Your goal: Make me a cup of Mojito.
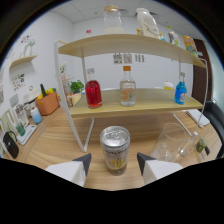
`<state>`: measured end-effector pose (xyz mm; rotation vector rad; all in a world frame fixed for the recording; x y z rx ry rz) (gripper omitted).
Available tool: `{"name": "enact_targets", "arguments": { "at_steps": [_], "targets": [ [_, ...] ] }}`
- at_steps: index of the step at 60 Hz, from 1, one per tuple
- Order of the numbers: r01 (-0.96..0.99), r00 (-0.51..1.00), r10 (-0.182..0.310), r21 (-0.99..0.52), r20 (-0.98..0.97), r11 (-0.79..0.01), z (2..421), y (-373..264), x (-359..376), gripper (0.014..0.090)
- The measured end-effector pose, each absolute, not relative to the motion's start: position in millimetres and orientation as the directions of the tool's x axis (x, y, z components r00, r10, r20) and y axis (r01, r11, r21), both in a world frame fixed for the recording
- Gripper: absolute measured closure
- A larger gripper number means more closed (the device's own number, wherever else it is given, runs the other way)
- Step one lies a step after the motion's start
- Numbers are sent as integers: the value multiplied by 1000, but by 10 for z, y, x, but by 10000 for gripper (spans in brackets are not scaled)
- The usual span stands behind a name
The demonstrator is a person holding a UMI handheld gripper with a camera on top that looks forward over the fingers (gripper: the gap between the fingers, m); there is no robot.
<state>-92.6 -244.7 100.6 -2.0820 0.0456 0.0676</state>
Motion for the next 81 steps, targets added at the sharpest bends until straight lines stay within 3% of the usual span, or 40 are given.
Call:
{"name": "enact_targets", "arguments": {
  "at_steps": [22, 44, 52, 65, 81],
  "targets": [
    [-3, 1000, -17, -822, 8, -569, 1295, -3192, -500, 189],
    [7, 996, -66, -791, 60, -612, 1330, -3515, 319, 187],
    [-12, 998, -62, -775, 34, -632, 1293, -3573, 476, 189],
    [16, 1000, -10, -769, 29, -639, 1272, -3598, 513, 190],
    [10, 1000, 4, -770, 10, -638, 1298, -3609, 490, 189]
  ]
}}
